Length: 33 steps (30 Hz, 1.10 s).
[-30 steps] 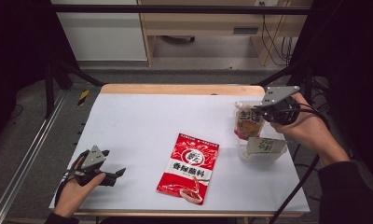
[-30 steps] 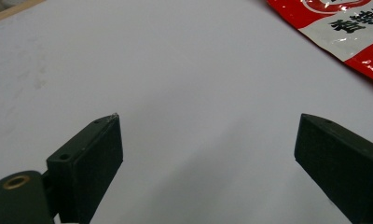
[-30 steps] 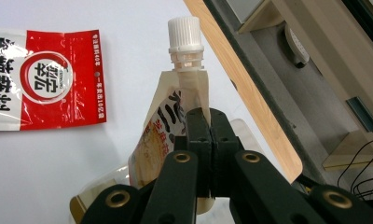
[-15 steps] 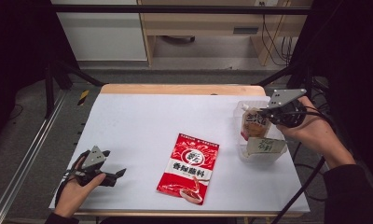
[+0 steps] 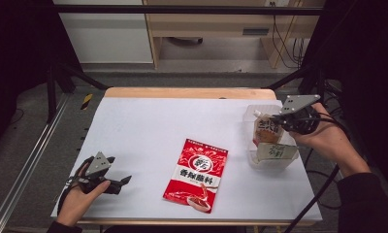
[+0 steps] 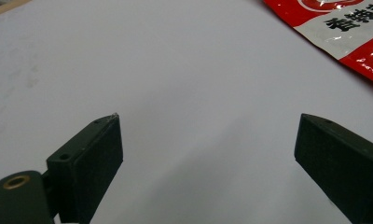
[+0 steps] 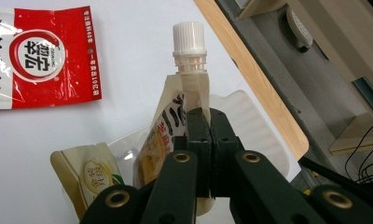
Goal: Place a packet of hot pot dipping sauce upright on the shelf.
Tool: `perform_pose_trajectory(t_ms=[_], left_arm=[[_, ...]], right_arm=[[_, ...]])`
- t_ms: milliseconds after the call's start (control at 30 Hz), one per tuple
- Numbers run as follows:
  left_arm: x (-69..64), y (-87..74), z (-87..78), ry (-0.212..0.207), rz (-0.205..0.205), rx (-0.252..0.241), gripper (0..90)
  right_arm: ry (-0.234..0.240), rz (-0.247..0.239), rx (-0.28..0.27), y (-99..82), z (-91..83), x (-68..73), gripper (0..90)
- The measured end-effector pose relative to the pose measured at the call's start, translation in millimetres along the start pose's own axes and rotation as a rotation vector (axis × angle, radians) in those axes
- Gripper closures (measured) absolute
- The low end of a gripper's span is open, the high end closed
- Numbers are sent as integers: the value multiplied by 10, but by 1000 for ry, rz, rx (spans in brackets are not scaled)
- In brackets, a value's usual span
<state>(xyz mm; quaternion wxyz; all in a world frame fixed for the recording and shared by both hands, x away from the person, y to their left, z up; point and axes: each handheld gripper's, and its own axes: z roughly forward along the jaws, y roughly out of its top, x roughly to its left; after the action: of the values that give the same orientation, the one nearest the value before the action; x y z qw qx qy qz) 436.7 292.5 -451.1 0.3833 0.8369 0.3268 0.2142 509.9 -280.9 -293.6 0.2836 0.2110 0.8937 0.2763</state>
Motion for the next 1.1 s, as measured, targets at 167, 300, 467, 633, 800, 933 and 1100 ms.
perform_pose_trajectory(t_ms=[167, 300, 467, 633, 800, 933, 1100], left_arm=[[-1, 1, -1, -2, 1, 0, 77], [-5, 2, 1, -2, 3, 1, 77], [-5, 0, 2, -2, 2, 1, 77], [-7, -1, 6, -4, 3, 4, 77], [-10, -2, 10, -4, 4, 6, 77], [-12, -2, 14, -6, 6, 8, 77], [-14, -3, 15, -6, 6, 9, 77]], right_arm=[[0, 1, 3, -10, 24, 6, 896], [6, 0, 4, -17, 51, 16, 895], [9, 4, 13, -42, 84, 16, 895], [19, 15, 20, -80, 133, 13, 894], [37, 31, 26, -129, 191, 18, 893], [57, 41, 37, -173, 233, 19, 891], [67, 55, 57, -209, 263, 25, 887]])
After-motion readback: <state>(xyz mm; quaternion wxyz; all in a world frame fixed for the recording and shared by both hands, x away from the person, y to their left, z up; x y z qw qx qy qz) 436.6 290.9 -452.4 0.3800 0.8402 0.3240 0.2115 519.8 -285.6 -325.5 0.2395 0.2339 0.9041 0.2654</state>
